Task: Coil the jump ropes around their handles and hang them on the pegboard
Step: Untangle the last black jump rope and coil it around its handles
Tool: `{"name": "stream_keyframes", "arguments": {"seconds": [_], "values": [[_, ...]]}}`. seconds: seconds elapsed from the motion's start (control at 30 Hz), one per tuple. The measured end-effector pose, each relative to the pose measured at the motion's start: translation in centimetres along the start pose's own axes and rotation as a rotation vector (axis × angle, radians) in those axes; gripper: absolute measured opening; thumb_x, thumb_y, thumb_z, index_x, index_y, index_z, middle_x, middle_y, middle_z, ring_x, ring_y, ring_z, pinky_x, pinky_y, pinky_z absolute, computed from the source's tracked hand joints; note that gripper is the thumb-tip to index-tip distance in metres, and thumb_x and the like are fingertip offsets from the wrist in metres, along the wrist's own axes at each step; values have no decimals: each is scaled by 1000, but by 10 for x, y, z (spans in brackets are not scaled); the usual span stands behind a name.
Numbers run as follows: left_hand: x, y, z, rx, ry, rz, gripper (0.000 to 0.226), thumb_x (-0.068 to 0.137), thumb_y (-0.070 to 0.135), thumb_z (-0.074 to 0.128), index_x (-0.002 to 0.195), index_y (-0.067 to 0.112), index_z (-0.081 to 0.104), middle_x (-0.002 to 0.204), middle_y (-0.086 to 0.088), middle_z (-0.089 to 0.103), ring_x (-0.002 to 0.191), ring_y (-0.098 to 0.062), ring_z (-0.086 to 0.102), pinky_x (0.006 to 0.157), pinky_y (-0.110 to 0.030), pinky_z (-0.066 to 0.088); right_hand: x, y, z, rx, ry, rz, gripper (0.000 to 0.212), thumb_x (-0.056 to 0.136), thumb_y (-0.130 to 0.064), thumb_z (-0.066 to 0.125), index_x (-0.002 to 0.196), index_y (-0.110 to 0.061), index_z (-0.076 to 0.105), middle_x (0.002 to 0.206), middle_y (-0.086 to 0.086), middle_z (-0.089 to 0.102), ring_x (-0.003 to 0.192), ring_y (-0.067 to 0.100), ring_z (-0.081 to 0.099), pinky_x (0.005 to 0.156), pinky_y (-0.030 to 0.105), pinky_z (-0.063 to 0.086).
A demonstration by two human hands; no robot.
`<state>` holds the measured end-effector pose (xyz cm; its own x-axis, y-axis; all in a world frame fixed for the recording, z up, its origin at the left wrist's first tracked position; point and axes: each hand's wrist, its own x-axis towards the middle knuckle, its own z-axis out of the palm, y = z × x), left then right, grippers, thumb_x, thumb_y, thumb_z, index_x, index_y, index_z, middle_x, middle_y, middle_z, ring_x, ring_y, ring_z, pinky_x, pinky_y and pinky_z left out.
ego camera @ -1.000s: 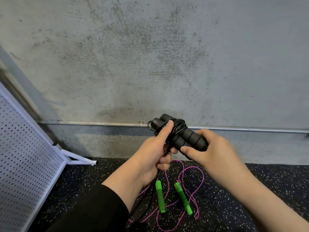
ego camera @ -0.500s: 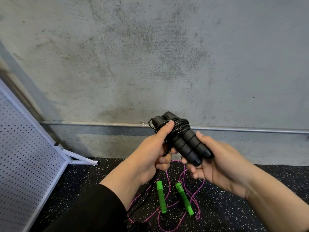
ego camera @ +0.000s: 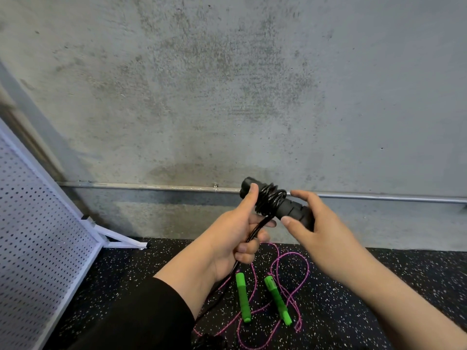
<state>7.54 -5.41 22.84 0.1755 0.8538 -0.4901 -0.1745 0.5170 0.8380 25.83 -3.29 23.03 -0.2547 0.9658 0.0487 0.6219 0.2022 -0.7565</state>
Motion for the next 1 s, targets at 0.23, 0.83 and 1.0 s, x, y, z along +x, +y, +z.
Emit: {"name": "stream_keyframes", "arguments": {"seconds": [0.23, 0.83, 1.0], "values": [[3, 0, -3, -83, 20, 42, 67, 81, 80, 57, 105, 18, 66, 69, 3, 49, 46, -7, 19, 37, -19, 18, 0, 0, 8, -144, 33, -114, 62, 79, -43, 81, 132, -45, 48, 114, -22, 49, 110, 2, 50, 95, 23, 40], [0, 5, -2, 33, -29, 134, 62, 85, 75, 55, 106, 18, 62, 69, 3, 51, 46, -8, 21, 42, -21, 16, 2, -6, -11, 1089, -270, 489, 58, 87, -48, 57, 120, -2, 67, 89, 22, 65, 57, 22, 51, 45, 26, 47], [-1, 3, -3, 65, -29, 99, 57, 80, 82, 53, 88, 27, 70, 71, 3, 50, 49, -8, 19, 41, -20, 18, 0, -6, -8, 689, -27, 251, 37, 105, -40, 46, 110, -17, 75, 93, 9, 72, 65, 17, 51, 60, 31, 48]]}}
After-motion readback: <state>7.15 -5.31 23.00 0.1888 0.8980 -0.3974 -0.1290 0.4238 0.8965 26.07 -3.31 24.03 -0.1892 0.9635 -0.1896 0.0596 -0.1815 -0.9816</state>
